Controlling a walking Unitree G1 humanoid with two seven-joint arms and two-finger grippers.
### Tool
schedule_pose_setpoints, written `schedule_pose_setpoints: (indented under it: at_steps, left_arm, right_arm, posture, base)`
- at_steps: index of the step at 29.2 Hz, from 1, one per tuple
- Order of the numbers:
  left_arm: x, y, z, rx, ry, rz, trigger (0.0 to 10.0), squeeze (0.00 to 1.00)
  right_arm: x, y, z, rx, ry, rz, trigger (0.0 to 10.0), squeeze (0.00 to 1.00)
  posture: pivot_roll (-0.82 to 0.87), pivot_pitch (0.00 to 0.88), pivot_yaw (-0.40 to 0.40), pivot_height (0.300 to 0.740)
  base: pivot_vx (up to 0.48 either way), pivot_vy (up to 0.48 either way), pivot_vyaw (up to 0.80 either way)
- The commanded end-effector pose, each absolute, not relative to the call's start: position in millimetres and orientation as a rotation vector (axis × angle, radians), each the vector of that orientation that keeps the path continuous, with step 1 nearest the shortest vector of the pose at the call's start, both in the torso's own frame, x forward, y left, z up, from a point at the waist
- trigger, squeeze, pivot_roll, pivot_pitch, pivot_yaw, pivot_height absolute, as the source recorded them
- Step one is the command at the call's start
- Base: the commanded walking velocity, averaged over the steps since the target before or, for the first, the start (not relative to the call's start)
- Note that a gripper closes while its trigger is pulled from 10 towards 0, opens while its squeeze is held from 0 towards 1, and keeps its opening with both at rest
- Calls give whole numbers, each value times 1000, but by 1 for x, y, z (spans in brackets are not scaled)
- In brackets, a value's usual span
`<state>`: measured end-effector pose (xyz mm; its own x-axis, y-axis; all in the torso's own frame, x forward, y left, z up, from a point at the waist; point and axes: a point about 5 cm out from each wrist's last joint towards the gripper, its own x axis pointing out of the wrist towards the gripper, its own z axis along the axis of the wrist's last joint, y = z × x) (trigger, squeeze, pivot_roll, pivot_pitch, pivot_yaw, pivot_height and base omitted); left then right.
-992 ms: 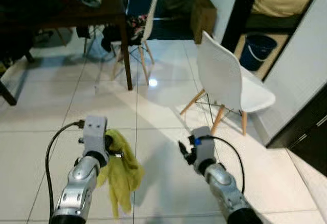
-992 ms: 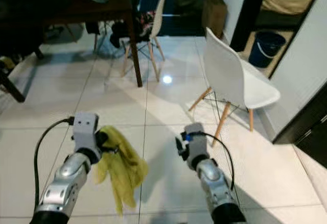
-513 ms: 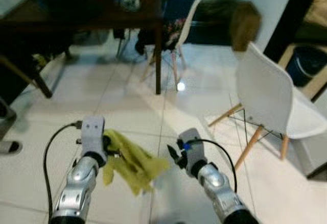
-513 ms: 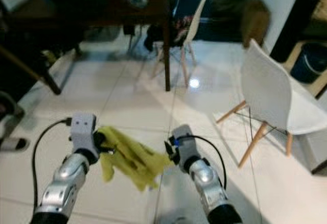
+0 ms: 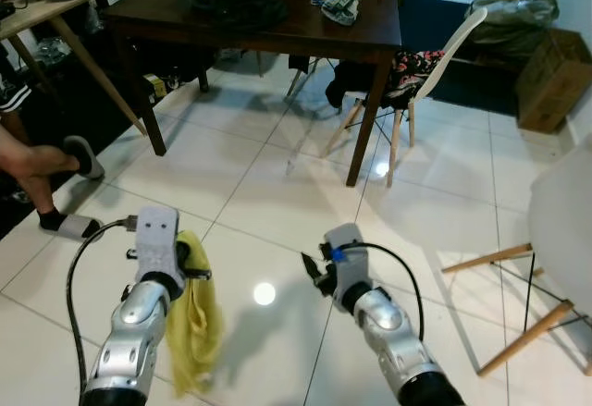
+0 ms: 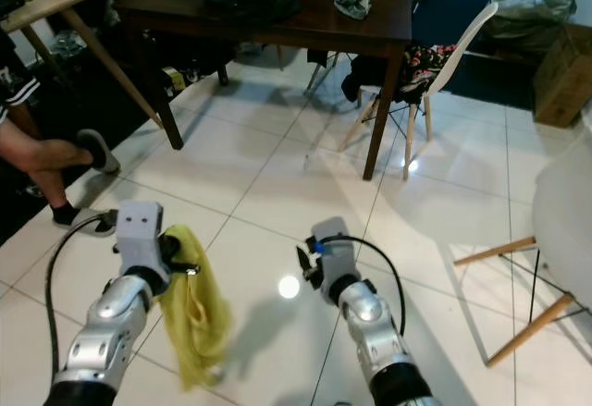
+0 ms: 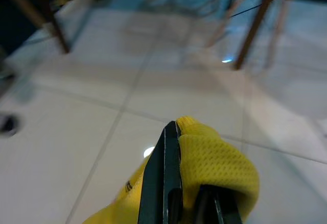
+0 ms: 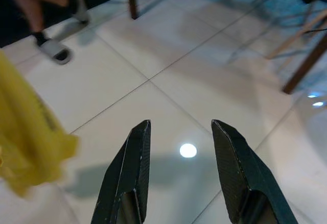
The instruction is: Hang hanger
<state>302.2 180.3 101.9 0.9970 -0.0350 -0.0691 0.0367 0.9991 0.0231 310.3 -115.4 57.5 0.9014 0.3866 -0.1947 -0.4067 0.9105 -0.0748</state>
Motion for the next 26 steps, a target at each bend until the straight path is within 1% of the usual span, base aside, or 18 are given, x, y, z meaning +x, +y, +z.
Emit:
schedule_pose_setpoints:
  at_steps: [1,11,26]
  left_arm:
    - [301,186,101,21,73,-21,10000,0]
    - [301,185,101,12,78,-25,10000,0]
    - [302,185,102,11,74,-18,10000,0]
  right_arm:
    - [308,-109,54,-89,195,421,10000,0]
    - [307,-108,52,-82,210,425,10000,0]
    - [306,-105,49,-81,236,434,10000,0]
  posture:
    - [-50,124,-28,740]
    - [-46,125,-30,740]
    - [-41,102,-34,740]
  base:
    - [412,0,0]
    - [427,0,0]
    - [431,0,0]
